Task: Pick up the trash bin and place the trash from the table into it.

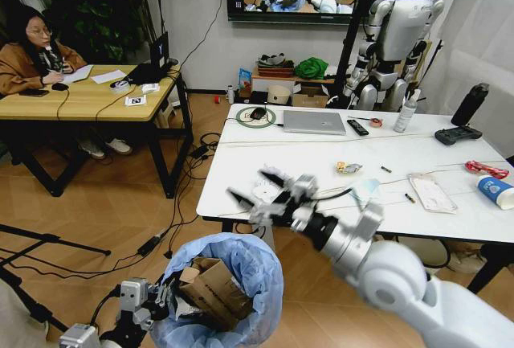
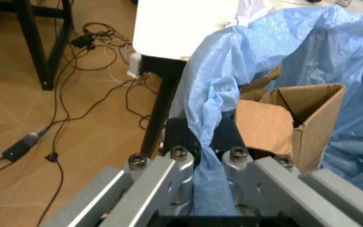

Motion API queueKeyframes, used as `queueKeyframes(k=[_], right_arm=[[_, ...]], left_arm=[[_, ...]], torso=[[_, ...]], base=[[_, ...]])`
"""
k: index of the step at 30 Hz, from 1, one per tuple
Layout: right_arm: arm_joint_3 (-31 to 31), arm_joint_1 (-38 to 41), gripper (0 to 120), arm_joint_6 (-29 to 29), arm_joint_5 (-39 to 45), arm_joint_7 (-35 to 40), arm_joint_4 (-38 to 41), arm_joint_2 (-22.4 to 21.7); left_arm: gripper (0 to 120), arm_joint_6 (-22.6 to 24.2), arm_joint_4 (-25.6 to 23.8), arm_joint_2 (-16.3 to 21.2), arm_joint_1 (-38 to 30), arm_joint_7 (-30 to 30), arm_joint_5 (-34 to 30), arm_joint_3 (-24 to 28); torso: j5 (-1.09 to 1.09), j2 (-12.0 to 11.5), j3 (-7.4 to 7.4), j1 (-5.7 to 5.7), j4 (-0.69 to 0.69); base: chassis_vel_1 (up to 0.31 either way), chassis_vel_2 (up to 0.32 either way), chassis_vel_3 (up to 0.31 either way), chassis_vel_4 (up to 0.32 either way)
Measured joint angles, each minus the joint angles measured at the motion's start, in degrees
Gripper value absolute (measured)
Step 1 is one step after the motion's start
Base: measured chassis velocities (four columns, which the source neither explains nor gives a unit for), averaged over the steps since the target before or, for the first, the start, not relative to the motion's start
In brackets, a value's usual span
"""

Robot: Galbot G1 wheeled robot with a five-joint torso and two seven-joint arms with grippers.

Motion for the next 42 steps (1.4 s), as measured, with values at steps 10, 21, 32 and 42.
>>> queueKeyframes(k=[10,21,32,42], right_arm=[[4.22,-0.53,100,-2.98,-1.75,5.40,-6.07,2.89],[-2.39,3.71,100,-10.28,-2.88,17.88,-15.03,8.58],[-7.17,8.69,100,-11.39,-2.61,18.60,-21.33,11.55],[-9.12,12.05,100,-11.80,-3.10,19.86,-26.28,15.05]], left_arm=[[0,0.00,0.51,0.02,-0.66,0.00,0.33,0.45],[0,0.19,0.85,0.43,-2.16,0.03,-0.41,1.02],[0,0.29,0.84,1.03,-2.46,-0.06,-1.44,0.58],[0,0.38,0.76,1.44,-3.19,-0.06,-2.28,0.55]], torso=[[0.00,0.00,0.00,0.00,0.00],[-0.01,0.00,0.00,0.00,0.00],[-0.02,0.00,0.00,0.00,0.01],[-0.02,0.00,0.00,0.00,0.00]], base=[[0.000,0.000,0.000,0.000],[0.000,0.000,0.000,0.000],[0.000,0.000,0.000,0.000],[0.000,0.000,0.000,0.000]])
